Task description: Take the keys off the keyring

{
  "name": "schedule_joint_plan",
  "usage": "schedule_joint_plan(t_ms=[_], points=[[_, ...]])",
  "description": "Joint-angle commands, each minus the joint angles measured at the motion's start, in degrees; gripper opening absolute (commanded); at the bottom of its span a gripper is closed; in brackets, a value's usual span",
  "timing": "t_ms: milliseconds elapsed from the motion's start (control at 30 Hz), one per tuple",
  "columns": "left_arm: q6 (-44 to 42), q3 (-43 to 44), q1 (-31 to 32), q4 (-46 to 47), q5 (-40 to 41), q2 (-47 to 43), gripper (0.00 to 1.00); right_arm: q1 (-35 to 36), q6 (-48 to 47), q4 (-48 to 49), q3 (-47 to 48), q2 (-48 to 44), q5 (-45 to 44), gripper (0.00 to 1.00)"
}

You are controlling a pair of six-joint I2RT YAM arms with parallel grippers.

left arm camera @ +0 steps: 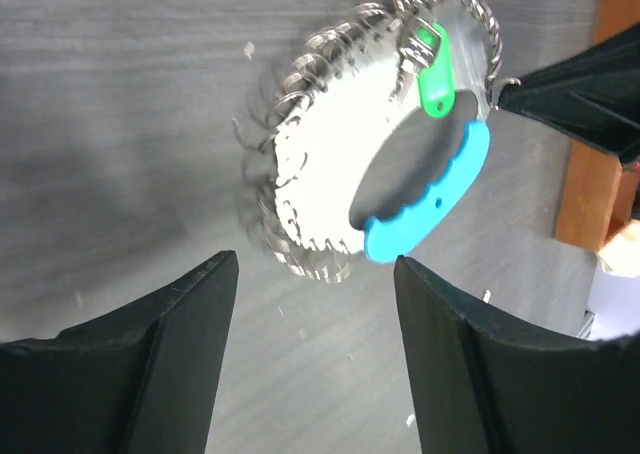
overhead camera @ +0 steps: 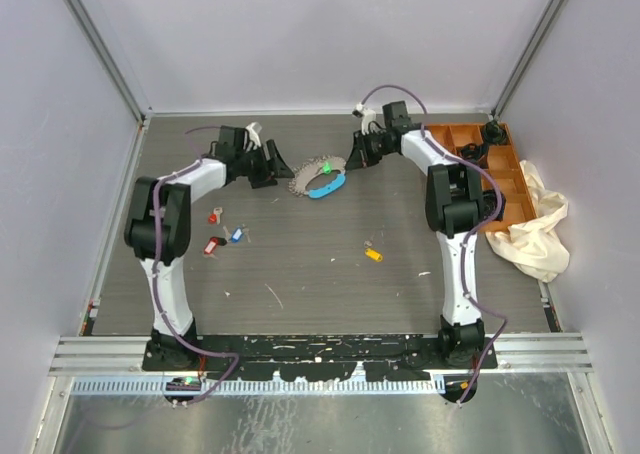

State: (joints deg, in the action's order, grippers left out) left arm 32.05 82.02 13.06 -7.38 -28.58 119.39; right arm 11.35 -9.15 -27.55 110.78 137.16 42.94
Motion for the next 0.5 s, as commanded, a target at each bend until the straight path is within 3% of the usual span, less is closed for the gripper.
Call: schedule_joint_plan(t_ms=[0, 200, 367, 467], points=[[-0.20, -7.23, 0.02, 6.02, 0.70, -17.02, 0.69, -0.25, -5.16, 1.06, 0.37, -13.72, 2.38, 0.01], [0.84, -20.88, 0.01, 13.89, -1.75, -36.72, 0.79, 0.05, -10.78, -9.25, 3.32, -22.65, 2.19, 0.01], [5.07, -33.04, -0.03, 25.36, -2.76, -54.02, 0.99, 0.38, -15.11, -16.85, 3.77, -30.23, 0.40, 0.01], [7.67, -37.10, -0.08, 25.76, -2.36, -61.55, 0.98, 0.38, -16.74, -19.74, 1.77, -35.14, 0.11, 0.01]])
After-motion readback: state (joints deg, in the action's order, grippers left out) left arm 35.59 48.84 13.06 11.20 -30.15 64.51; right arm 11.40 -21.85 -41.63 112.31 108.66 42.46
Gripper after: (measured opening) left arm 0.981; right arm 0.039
